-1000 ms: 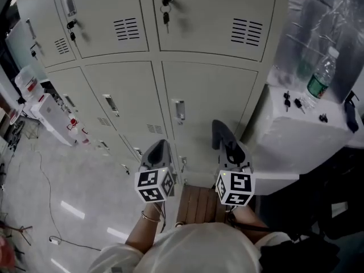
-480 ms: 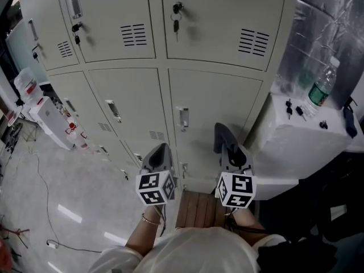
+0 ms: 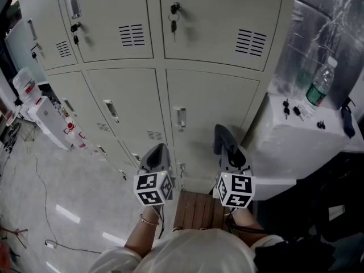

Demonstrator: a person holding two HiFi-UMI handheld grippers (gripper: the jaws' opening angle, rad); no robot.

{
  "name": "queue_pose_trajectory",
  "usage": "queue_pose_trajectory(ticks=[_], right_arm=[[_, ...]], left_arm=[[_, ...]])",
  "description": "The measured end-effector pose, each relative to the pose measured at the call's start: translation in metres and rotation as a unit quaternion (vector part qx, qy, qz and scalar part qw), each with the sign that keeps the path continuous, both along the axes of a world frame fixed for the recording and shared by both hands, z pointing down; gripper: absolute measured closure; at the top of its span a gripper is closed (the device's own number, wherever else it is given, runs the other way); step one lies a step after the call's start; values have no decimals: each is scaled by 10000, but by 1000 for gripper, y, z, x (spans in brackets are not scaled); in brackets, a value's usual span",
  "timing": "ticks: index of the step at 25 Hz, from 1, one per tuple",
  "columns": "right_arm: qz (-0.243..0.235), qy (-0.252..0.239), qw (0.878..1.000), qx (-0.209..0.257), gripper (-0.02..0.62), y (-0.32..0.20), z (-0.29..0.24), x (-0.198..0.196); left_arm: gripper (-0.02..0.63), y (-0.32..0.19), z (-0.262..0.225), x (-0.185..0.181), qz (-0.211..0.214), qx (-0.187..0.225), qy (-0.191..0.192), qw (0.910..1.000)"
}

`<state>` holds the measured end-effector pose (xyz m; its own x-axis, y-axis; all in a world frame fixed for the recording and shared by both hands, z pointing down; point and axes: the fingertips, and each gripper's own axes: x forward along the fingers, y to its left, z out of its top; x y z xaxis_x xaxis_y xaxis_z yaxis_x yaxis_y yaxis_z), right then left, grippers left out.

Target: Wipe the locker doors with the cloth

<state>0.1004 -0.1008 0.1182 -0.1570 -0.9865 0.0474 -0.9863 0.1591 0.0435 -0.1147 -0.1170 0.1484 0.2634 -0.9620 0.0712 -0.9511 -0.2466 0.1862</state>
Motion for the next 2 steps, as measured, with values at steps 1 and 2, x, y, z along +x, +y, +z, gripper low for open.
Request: queue_pose_trajectory(ticks=[1,2], right_arm=[[-7,-5,10000,-13,532,0,1,0],[-15,-10,10000,-24,532,1,2,0]], left_arm=[[595,1,0,-1,-13,-2,0,10000],[595,2,0,-1,-26,-3,1,10000]])
